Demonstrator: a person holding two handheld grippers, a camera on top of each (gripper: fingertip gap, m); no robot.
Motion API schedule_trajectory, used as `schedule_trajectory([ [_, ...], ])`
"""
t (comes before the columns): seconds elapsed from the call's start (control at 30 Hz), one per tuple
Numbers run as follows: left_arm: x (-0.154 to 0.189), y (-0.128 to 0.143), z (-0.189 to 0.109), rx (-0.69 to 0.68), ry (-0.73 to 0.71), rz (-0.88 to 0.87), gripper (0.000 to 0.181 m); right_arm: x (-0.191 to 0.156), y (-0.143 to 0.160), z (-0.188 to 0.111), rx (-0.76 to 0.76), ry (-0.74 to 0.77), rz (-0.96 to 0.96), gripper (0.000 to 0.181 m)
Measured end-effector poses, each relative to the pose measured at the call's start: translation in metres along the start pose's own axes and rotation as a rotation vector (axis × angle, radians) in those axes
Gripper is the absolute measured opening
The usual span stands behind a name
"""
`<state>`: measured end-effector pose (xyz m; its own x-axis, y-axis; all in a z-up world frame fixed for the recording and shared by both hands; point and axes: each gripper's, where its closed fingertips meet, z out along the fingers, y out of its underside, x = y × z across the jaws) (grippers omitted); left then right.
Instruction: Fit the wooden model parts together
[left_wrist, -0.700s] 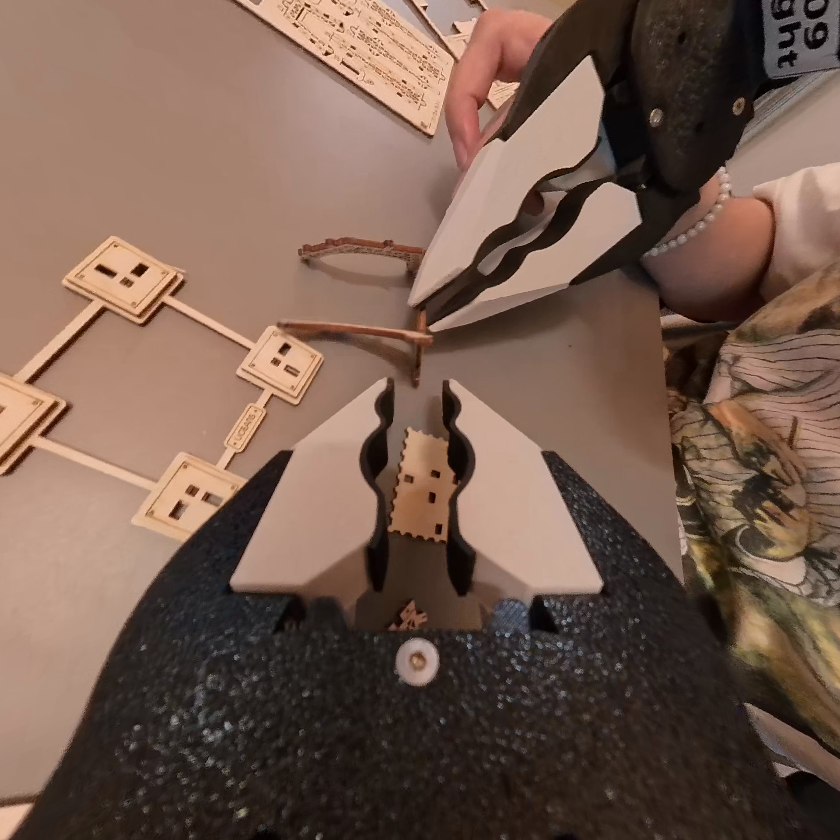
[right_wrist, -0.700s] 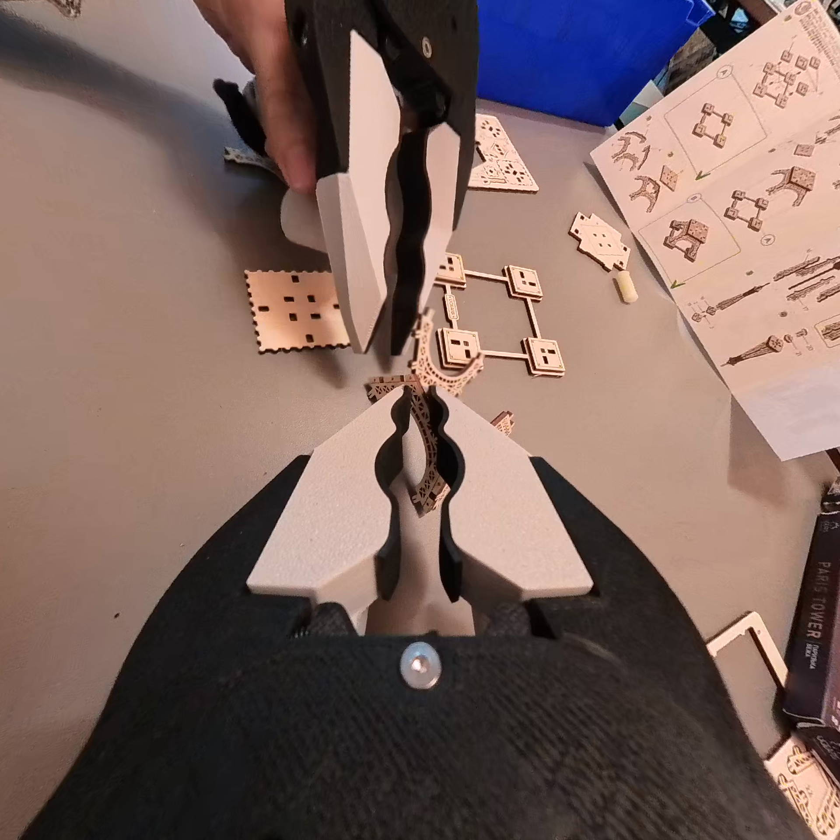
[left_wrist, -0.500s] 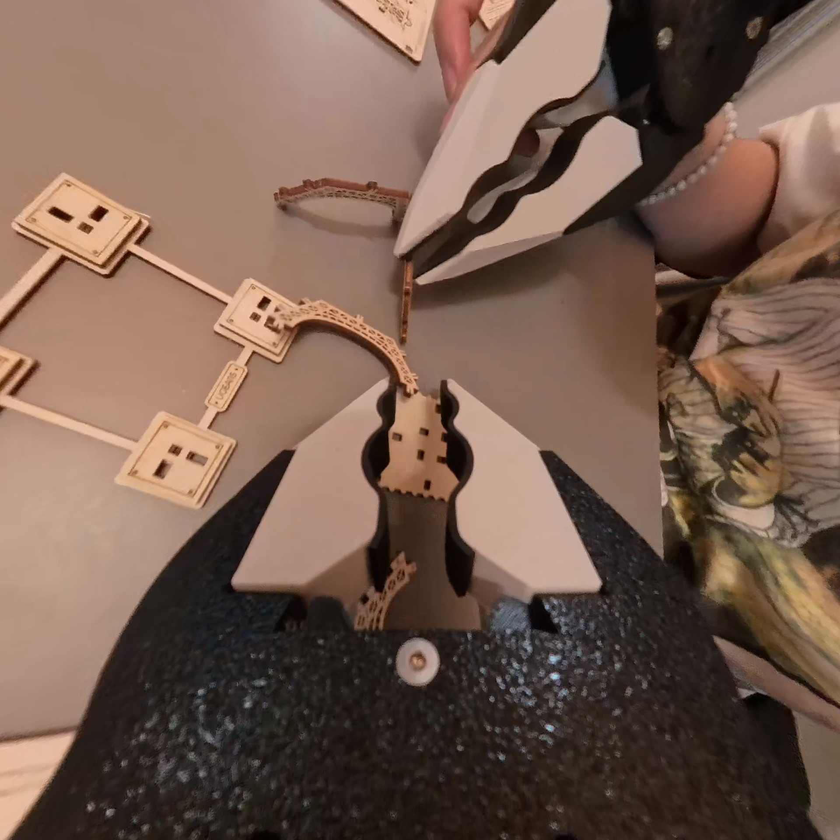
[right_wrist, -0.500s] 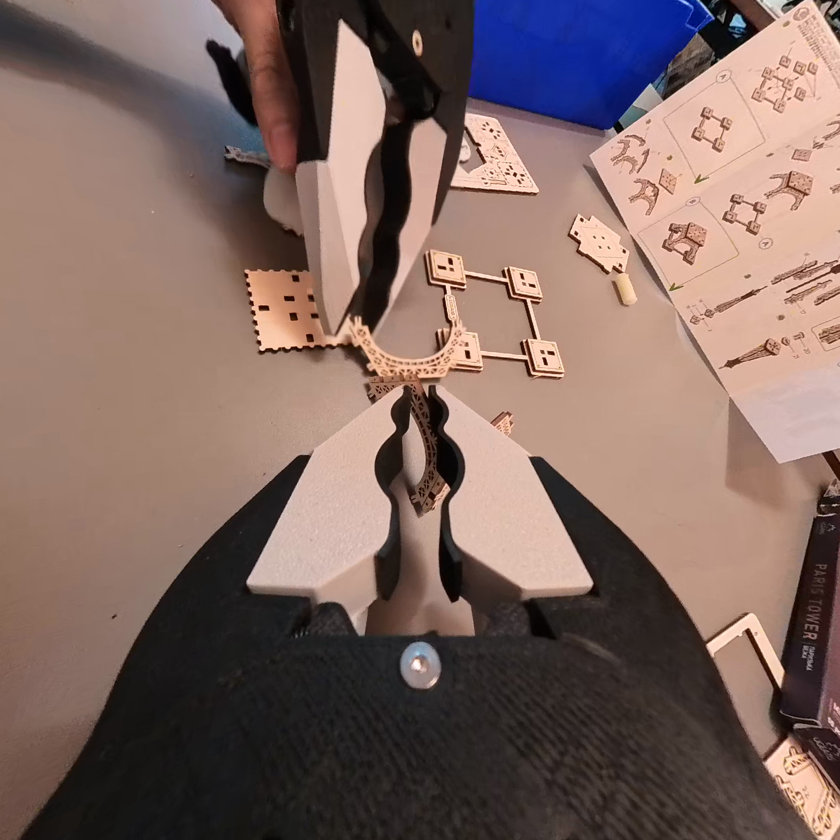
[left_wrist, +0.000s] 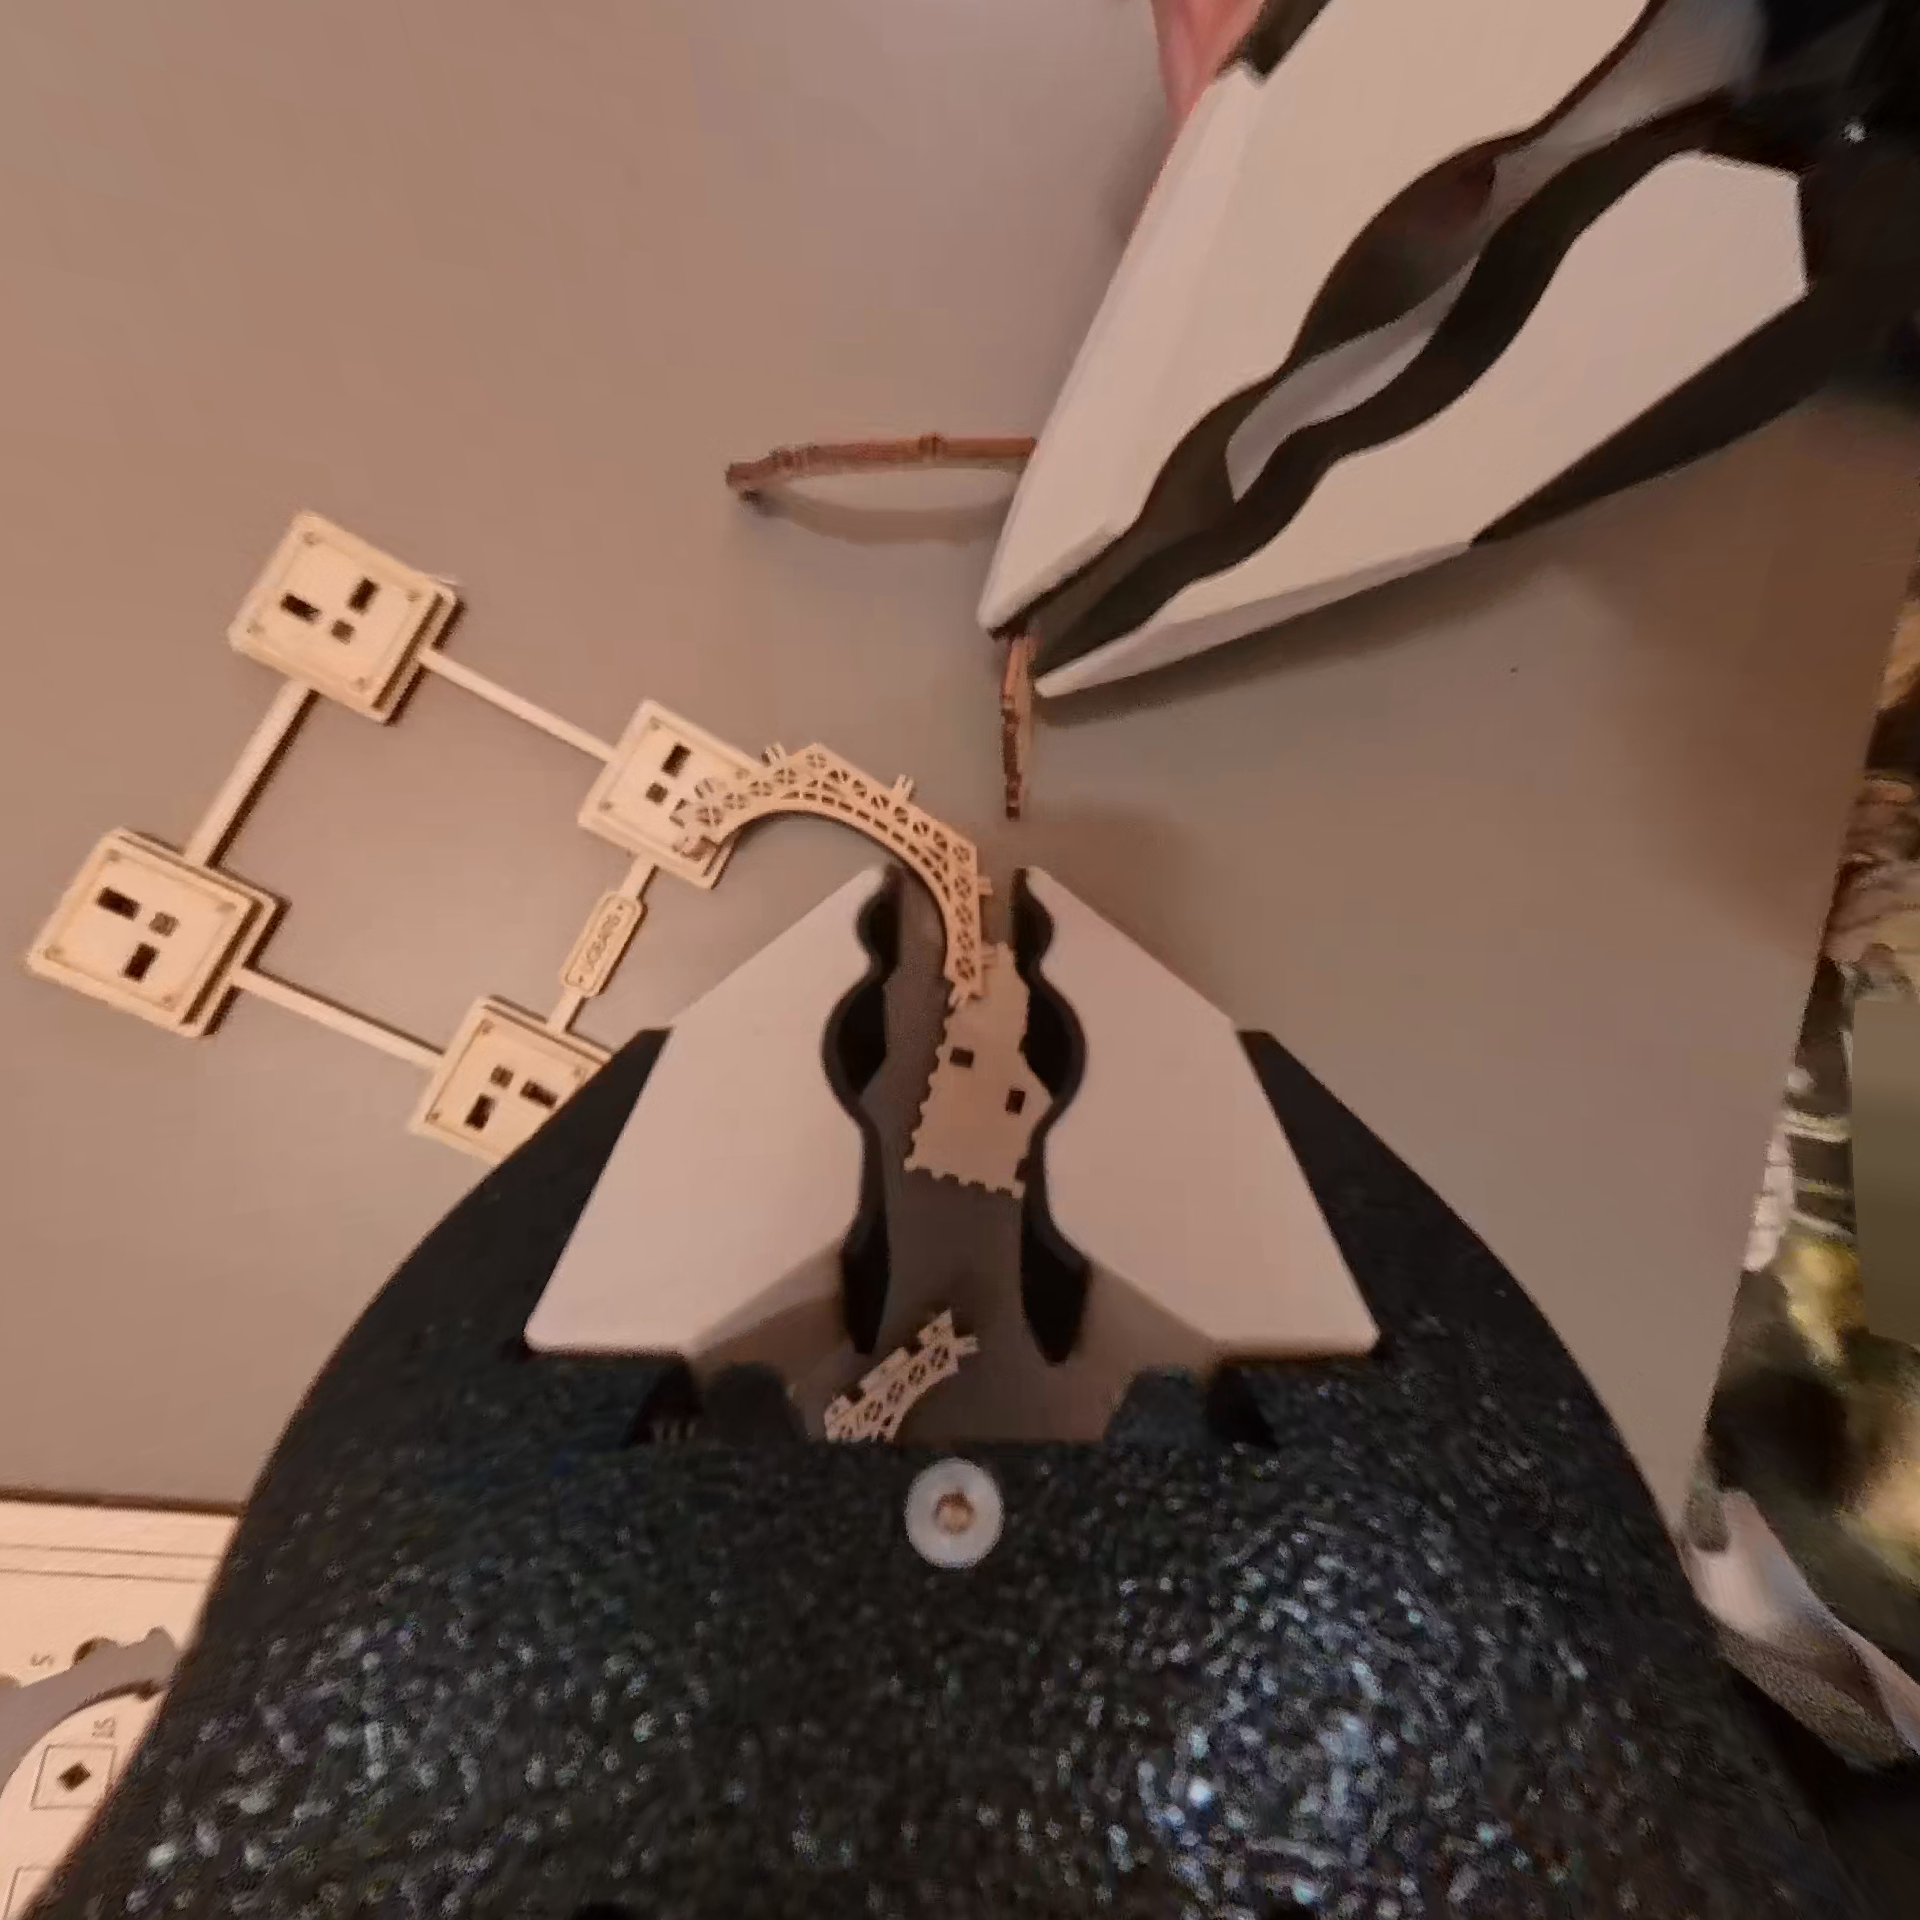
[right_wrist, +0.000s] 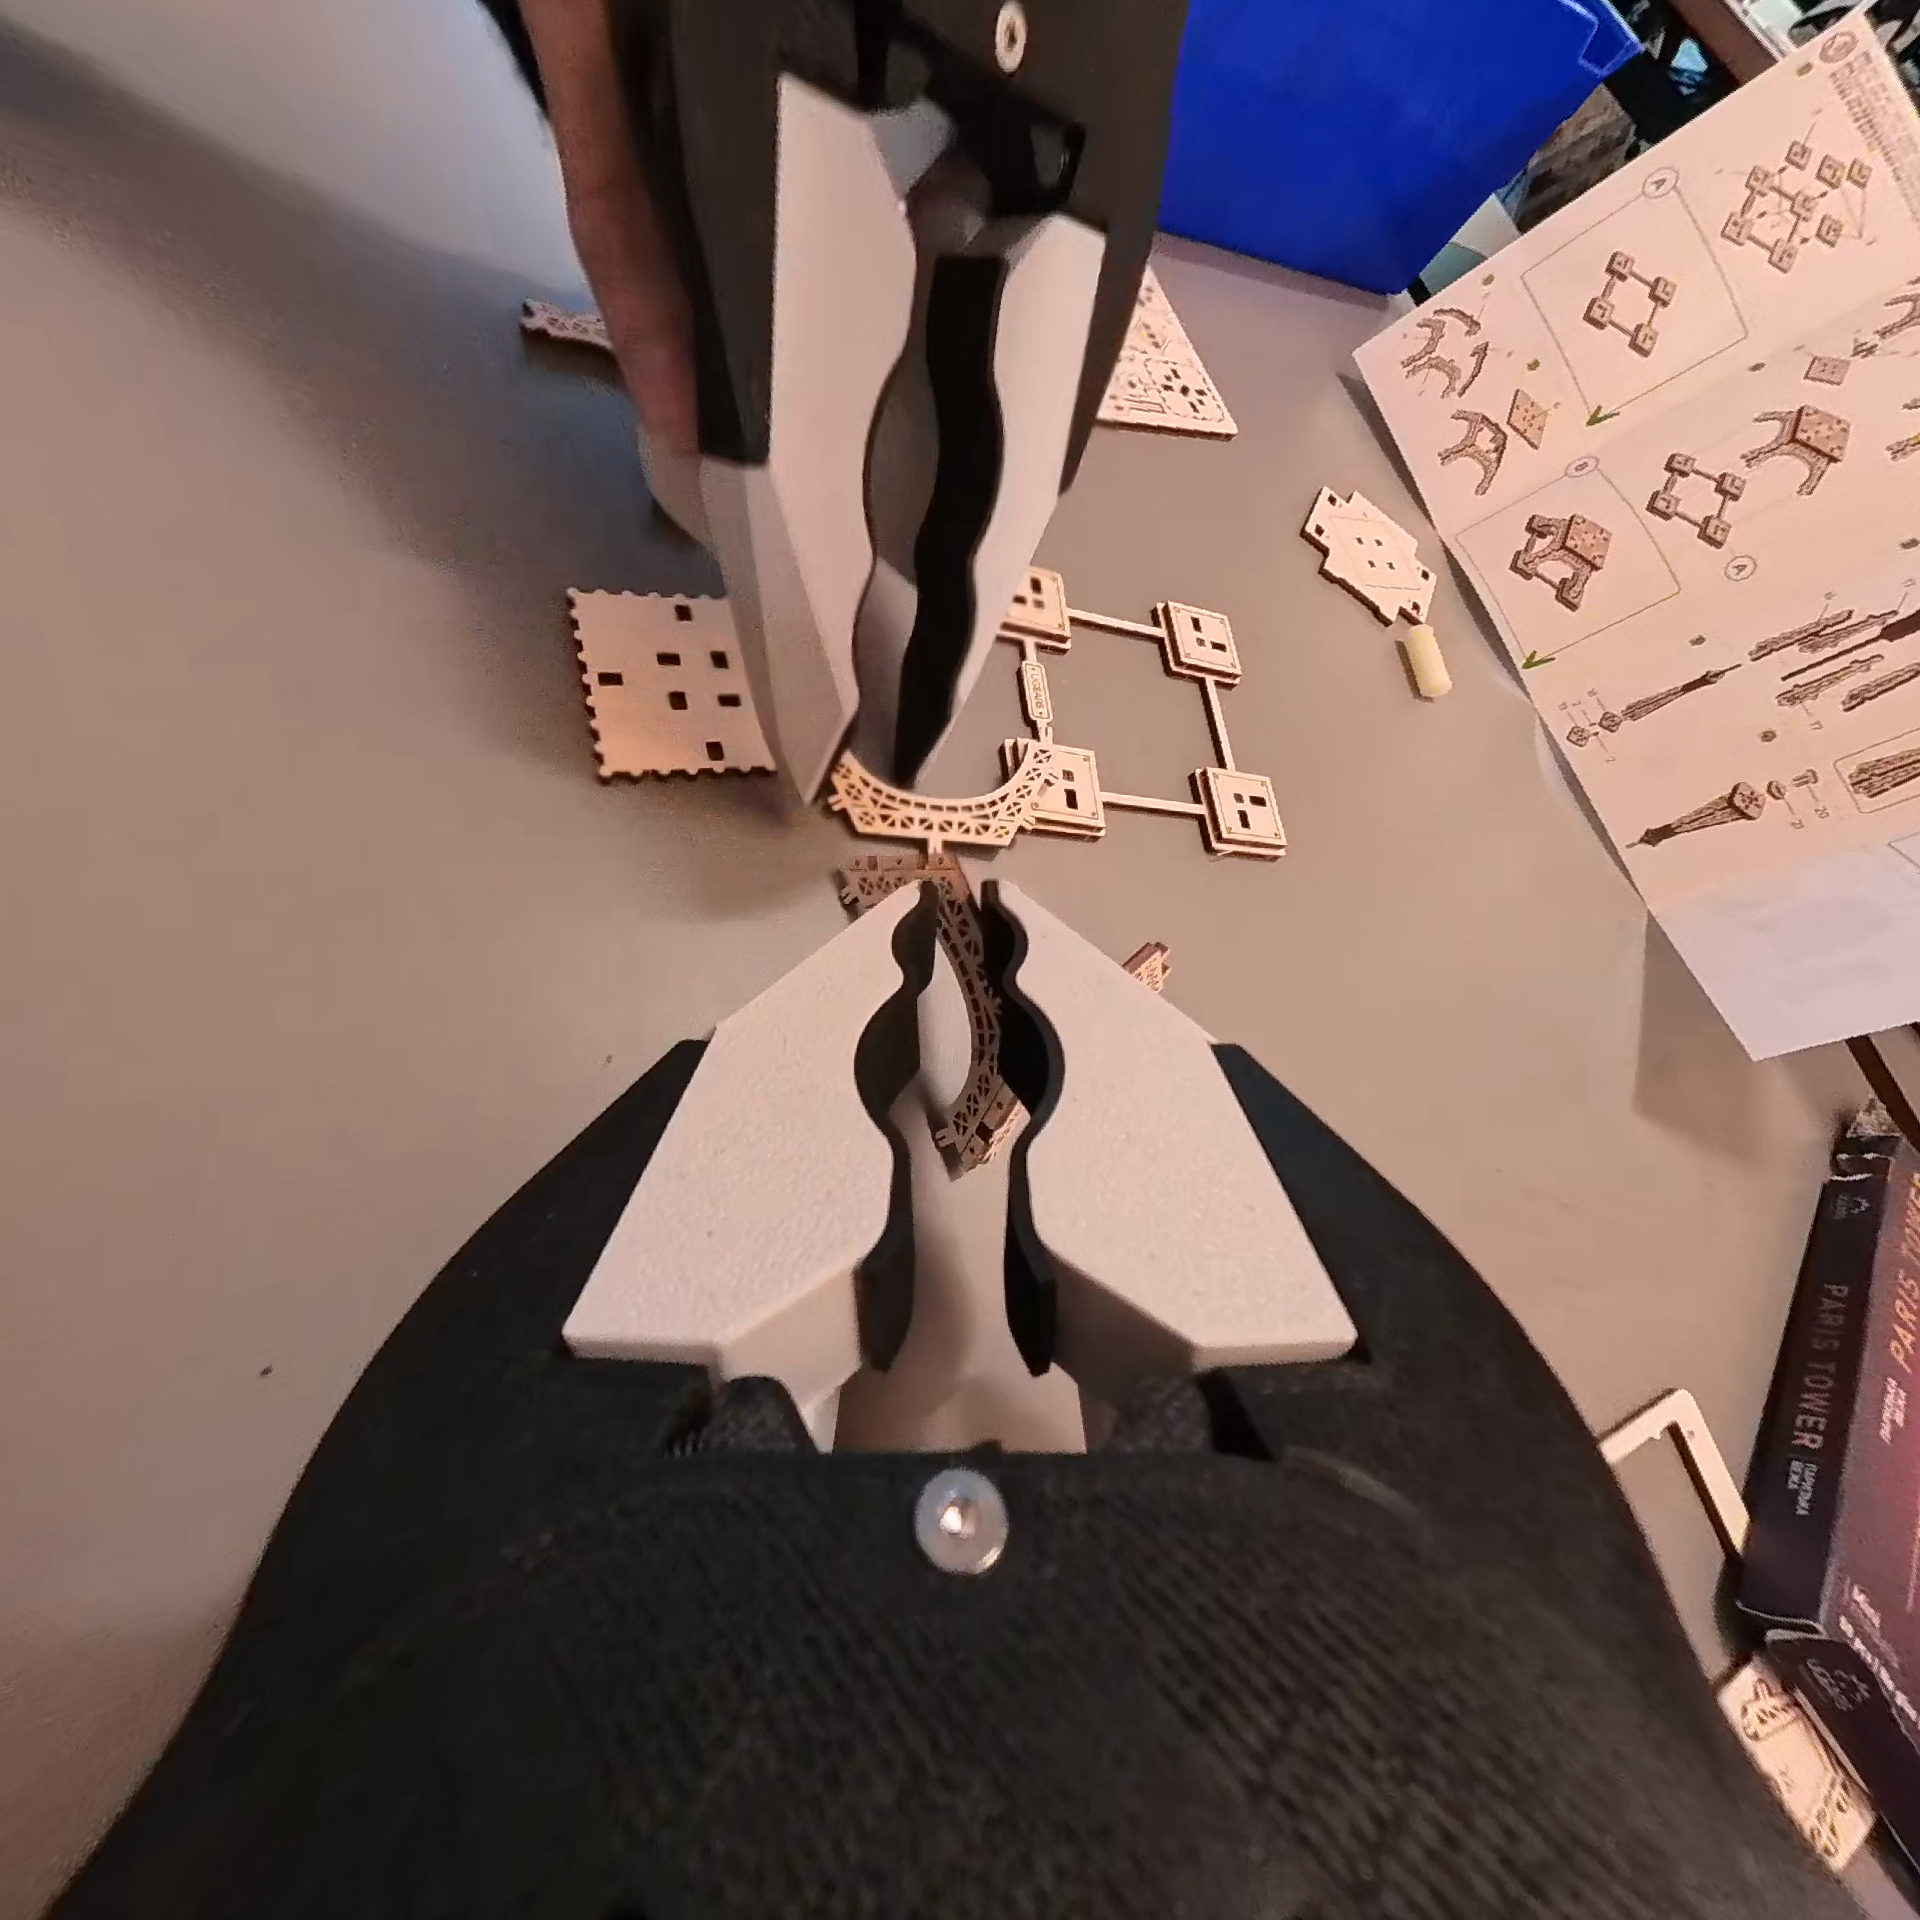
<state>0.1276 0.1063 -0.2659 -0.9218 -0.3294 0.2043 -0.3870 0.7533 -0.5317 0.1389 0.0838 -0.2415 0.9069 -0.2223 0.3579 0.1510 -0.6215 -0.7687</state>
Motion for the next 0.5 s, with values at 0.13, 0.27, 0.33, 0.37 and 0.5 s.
schedule_trajectory([
  [0.13, 0.002, -0.006, 0.001, 0.015, -0.039, 0.014, 0.001, -0.001, 0.004, -0.005, -0.023, -0.016, -0.014, 0.006],
  [0.27, 0.008, -0.02, -0.033, 0.196, -0.034, -0.097, 0.0, 0.001, 0.012, -0.007, -0.057, -0.003, -0.034, 0.028],
  [0.33, 0.005, -0.012, -0.058, 0.276, -0.057, -0.196, 0.0, -0.001, 0.011, -0.009, -0.051, -0.003, -0.049, 0.034],
  [0.37, 0.002, -0.002, -0.069, 0.304, -0.075, -0.257, 0.0, -0.001, 0.008, -0.011, -0.038, 0.003, -0.052, 0.037],
  [0.5, 0.005, 0.047, -0.097, 0.423, -0.089, -0.569, 0.0, 0.003, -0.017, -0.026, 0.037, 0.05, -0.076, 0.037],
])
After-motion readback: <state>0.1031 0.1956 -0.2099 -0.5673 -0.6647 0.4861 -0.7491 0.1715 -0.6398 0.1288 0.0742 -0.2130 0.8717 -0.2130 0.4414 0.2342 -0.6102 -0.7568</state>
